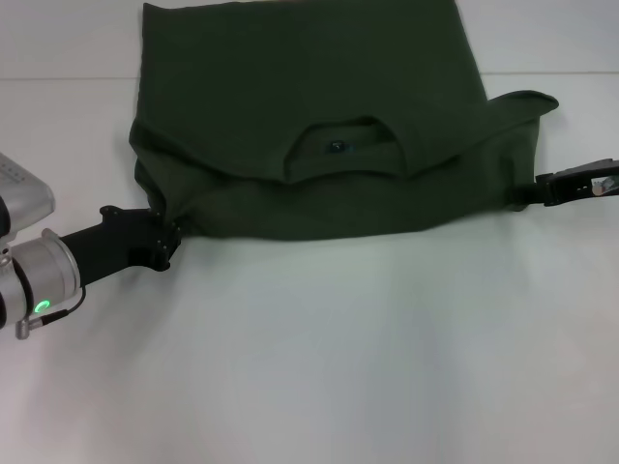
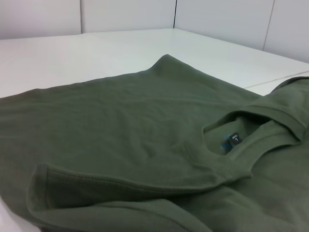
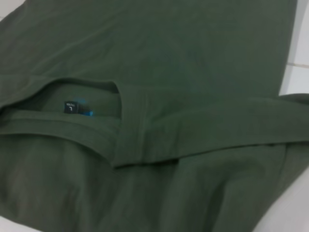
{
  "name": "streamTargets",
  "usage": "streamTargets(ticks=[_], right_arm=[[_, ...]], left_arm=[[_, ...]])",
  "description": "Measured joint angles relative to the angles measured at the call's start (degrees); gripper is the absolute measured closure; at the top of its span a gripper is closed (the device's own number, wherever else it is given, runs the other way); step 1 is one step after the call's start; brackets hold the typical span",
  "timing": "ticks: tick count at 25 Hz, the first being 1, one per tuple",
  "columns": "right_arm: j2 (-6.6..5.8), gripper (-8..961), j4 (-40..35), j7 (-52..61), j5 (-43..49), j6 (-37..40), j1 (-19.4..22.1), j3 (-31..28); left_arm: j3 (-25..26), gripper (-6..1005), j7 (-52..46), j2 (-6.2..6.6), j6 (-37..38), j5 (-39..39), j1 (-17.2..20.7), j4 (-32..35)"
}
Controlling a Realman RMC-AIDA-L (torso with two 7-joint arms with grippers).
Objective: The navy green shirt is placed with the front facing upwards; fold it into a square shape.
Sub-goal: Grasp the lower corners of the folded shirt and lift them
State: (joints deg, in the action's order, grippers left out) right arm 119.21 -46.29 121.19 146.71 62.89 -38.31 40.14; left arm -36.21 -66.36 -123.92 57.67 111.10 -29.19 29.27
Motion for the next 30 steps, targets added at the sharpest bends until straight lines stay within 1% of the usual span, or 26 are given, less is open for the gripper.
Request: streamTargets(ticks=[5, 14, 18, 22, 25, 30], right_arm=[[0.17, 398, 0.71, -0.02, -0.20, -1.63, -0.11, 1.11], [0.03, 607, 4.11, -1.25, -0.43, -4.46, -0.13, 2.57], [0.00, 671, 3.85, -1.84, -0.46, -4.93, 0.46, 2.58], [-0.24, 735, 2.67, -2.34, -0.10, -4.99, 1.04, 2.61], [-0.43, 775, -0.13, -2.39, 0.64, -3.59, 1.85, 2.77], [0.06, 813, -5.71, -3.00, 2.83, -0.58, 3.09, 3.10]], left_arm=[[0.00, 923, 0.00, 0.00, 0.00, -0.01, 0.00, 0.00], [0.00, 926, 0.00, -0.09, -0.09, -0.02, 0.01, 0.00], [0.00, 926, 0.00, -0.09, -0.36, -0.02, -0.05, 0.00], [-0.01, 927, -0.37, -0.05, -0.51, -0.01, -0.13, 0.16], [0.00, 927, -1.87, -0.04, -0.53, 0.06, 0.04, 1.27], [-0.09, 928, -4.74, 0.05, 0.10, 0.96, 0.65, 3.02]])
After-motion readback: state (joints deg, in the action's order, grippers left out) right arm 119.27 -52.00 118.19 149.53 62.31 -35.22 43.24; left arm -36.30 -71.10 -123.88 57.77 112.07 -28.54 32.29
